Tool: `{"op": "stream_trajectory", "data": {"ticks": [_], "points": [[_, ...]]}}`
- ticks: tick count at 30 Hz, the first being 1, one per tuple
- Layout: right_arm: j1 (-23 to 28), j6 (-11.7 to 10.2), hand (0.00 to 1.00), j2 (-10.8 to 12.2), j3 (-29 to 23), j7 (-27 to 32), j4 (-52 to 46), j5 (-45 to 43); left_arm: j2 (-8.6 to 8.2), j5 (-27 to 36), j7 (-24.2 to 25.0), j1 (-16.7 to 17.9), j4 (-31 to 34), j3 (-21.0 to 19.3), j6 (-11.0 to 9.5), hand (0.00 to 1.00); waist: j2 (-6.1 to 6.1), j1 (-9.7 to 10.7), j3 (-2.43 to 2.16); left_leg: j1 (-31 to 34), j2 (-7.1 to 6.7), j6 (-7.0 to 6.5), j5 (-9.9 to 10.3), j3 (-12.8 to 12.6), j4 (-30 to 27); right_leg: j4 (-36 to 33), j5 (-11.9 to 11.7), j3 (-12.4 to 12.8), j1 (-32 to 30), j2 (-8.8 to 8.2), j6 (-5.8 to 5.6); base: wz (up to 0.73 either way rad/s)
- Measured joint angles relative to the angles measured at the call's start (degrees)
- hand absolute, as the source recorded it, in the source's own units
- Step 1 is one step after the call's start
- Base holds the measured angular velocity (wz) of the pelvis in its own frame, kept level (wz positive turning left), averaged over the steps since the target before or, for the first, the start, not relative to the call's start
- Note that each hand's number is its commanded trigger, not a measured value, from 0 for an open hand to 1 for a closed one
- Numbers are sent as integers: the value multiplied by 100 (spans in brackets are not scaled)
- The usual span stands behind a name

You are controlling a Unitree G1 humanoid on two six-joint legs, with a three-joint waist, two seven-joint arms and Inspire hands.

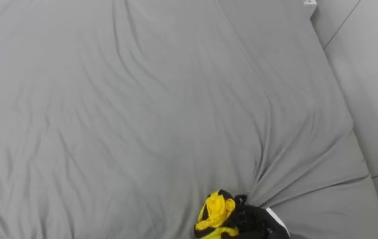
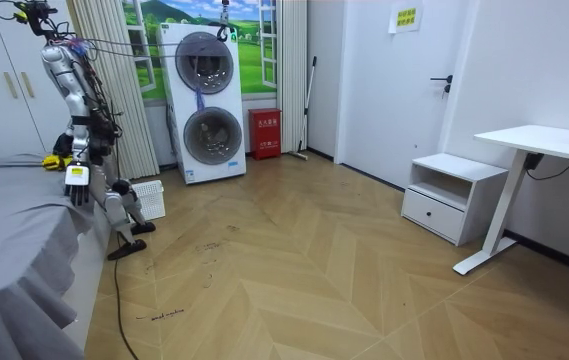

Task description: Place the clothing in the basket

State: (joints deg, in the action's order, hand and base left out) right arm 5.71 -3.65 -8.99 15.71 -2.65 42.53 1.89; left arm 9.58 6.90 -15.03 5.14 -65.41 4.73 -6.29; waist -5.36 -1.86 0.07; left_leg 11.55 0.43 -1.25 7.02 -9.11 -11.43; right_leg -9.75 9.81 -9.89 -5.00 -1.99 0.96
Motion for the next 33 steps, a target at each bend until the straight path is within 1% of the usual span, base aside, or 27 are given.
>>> {"op": "stream_trajectory", "data": {"ticks": [7,13,17,20,23,26,28,31,33], "points": [[3,5,100,23,57,-5,65,-259,16,-20,26,-7,2,-3,16,0,-3,-2,3,3,-5,0,0,4,16,8,0,-41,-10,-5,0,0],[58,26,100,42,116,-204,65,-324,16,-15,45,-18,4,1,46,0,4,-6,7,3,-6,-1,1,4,18,9,0,-43,-7,-6,0,0],[115,150,100,41,120,-256,-11,-340,15,-16,46,-32,15,5,76,0,30,-6,21,19,-7,-3,3,0,15,8,-1,-43,-18,-8,-1,0],[117,230,100,29,122,-323,-103,-418,15,-19,46,-44,19,5,98,0,44,-10,14,21,-6,-3,3,-1,13,8,-1,-43,-22,-8,-1,0],[107,238,100,23,122,-351,-167,-461,14,-24,47,-44,18,7,103,0,63,-14,1,20,-7,-3,2,-1,12,7,-1,-46,-21,-8,-2,0],[106,238,100,23,122,-340,-223,-461,13,-22,64,-34,5,117,107,0,111,-23,-23,-12,-11,-4,2,0,18,8,-2,-46,-7,-13,-4,0],[107,238,100,19,122,-339,-253,-455,12,-23,91,-28,3,122,114,0,136,-28,-30,-40,-10,-4,1,7,19,9,-2,-41,-6,-12,-4,0],[108,238,100,13,113,-347,-288,-374,8,-29,96,6,11,136,115,0,163,-19,-18,-91,-5,-4,1,-16,30,6,-2,11,18,-9,-4,-7],[130,238,100,15,112,-361,-314,-70,6,-31,93,30,22,222,115,0,206,-13,9,-171,-7,-4,1,-41,67,3,-2,39,93,-10,-4,-8]]}}
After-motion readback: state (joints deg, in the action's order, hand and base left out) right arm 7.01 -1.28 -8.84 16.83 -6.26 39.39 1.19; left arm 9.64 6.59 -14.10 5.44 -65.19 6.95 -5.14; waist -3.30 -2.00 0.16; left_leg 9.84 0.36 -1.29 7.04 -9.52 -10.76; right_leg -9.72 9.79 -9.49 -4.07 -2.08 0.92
